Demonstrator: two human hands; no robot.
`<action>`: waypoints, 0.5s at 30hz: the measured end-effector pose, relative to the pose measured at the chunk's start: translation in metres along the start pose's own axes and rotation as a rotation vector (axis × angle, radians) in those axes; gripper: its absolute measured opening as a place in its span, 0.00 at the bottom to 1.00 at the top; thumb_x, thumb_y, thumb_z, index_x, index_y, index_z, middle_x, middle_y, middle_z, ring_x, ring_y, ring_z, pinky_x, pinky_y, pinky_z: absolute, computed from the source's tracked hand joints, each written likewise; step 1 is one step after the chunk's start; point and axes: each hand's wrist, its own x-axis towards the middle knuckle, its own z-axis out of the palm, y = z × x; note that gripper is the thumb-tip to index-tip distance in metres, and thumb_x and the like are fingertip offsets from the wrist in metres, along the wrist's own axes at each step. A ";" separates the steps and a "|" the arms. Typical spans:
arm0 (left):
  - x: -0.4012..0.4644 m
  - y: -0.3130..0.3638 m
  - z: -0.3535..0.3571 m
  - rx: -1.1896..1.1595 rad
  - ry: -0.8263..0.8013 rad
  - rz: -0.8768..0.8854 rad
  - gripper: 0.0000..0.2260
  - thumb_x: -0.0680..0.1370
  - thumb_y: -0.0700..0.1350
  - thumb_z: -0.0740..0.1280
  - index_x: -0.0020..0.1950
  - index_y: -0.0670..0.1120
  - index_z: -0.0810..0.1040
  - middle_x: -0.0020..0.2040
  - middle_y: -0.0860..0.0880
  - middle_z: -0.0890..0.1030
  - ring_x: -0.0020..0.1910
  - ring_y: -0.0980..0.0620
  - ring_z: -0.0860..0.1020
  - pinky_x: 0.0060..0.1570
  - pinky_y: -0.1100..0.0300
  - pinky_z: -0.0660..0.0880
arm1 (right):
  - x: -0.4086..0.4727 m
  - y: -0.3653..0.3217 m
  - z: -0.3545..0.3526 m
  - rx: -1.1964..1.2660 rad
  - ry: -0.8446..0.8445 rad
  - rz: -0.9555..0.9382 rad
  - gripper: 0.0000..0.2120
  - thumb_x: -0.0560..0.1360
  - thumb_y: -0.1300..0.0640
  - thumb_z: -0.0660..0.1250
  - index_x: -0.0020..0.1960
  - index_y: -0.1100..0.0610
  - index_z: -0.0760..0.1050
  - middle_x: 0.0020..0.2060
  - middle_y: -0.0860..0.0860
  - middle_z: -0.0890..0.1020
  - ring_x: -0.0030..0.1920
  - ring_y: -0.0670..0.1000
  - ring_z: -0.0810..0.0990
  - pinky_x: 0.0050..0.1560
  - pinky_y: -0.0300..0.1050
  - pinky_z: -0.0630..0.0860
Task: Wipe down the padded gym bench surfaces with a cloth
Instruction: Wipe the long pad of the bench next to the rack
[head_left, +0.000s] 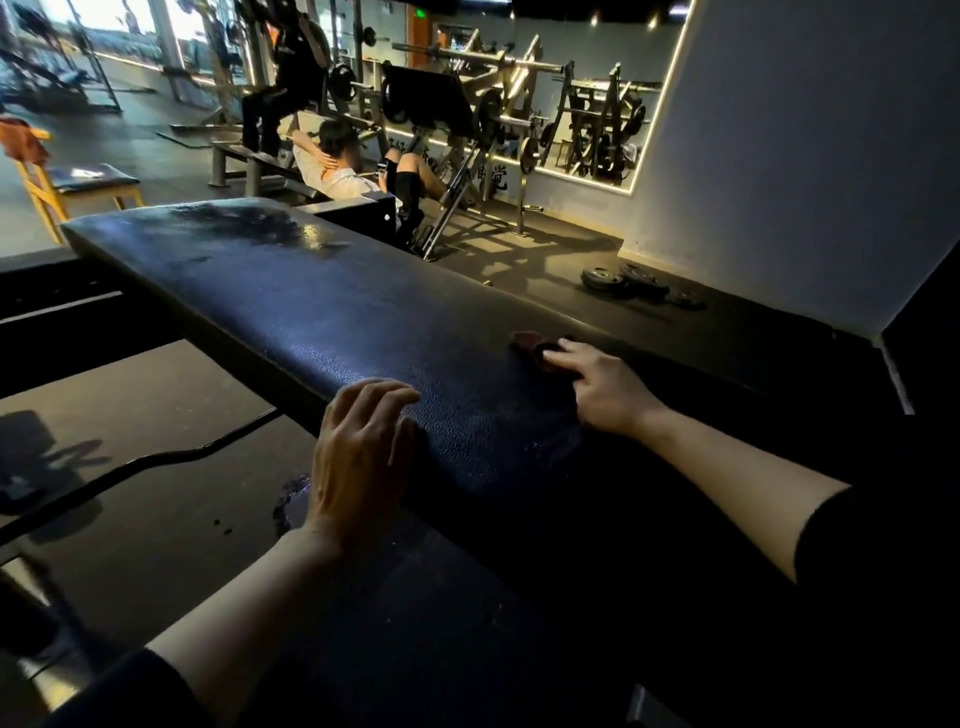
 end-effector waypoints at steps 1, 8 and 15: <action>-0.009 0.003 -0.001 -0.007 0.003 -0.014 0.13 0.79 0.45 0.59 0.57 0.42 0.79 0.56 0.46 0.79 0.58 0.46 0.73 0.58 0.50 0.73 | 0.001 -0.004 0.002 -0.022 0.010 0.022 0.28 0.75 0.70 0.55 0.73 0.54 0.66 0.75 0.52 0.61 0.75 0.52 0.58 0.72 0.39 0.51; -0.037 0.019 0.001 -0.052 0.095 -0.154 0.15 0.79 0.44 0.56 0.61 0.40 0.74 0.59 0.43 0.76 0.58 0.45 0.72 0.59 0.58 0.68 | -0.031 -0.083 0.043 0.040 -0.023 -0.332 0.27 0.73 0.70 0.58 0.71 0.55 0.69 0.74 0.52 0.64 0.74 0.51 0.61 0.72 0.38 0.53; -0.021 0.035 0.007 -0.190 0.253 -0.131 0.14 0.78 0.46 0.57 0.62 0.43 0.68 0.59 0.47 0.69 0.57 0.47 0.71 0.54 0.55 0.70 | -0.051 -0.071 0.007 0.311 0.046 -0.431 0.30 0.66 0.73 0.62 0.67 0.57 0.73 0.60 0.55 0.80 0.61 0.50 0.77 0.64 0.36 0.70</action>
